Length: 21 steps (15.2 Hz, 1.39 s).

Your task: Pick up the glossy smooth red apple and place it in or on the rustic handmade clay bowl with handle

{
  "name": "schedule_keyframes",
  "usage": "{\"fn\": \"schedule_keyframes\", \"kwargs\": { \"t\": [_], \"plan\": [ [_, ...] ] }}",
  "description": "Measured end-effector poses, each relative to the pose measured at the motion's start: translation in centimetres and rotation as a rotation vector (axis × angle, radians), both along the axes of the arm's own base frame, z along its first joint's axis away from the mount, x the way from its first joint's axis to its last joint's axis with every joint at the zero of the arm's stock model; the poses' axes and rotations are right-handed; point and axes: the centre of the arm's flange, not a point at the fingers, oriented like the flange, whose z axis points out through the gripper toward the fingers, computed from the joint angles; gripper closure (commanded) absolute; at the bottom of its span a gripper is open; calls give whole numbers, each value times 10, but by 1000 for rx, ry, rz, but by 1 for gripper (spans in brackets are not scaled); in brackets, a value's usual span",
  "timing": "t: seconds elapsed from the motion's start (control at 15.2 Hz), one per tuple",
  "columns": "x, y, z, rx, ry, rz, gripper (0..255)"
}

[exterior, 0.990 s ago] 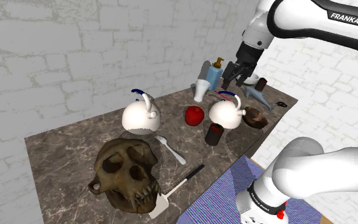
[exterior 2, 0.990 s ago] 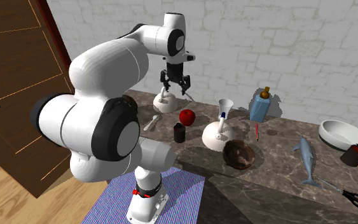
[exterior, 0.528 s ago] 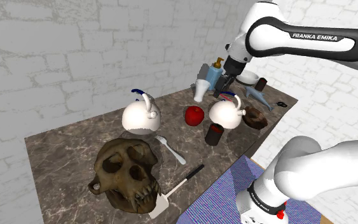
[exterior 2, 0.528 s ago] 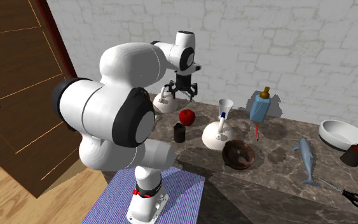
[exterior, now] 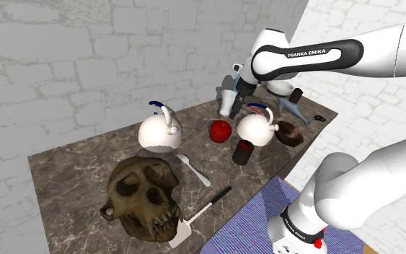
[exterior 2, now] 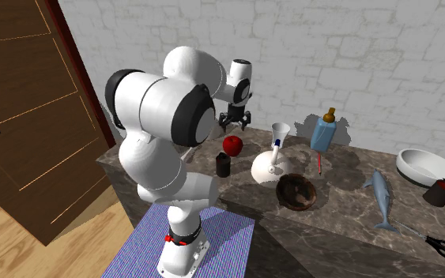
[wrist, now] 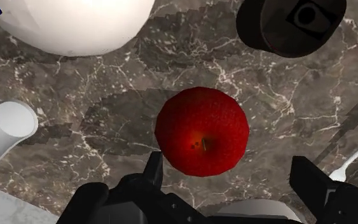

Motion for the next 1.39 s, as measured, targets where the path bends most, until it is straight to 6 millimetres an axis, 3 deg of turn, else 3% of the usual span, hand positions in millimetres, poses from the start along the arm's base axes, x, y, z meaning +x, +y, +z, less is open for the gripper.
{"fn": "schedule_keyframes", "kwargs": {
  "t": [0.2, 0.53, 0.99, 1.06, 1.39],
  "plan": [
    [15, -1, -22, -1, -9, 77, 0],
    [19, 0, -48, -2, -11, 89, 0],
    [20, 2, -57, -2, -12, 89, 0],
    [20, 2, -57, -2, -12, 89, 255],
    [20, 2, -57, -2, -12, 89, 255]
  ]
}}
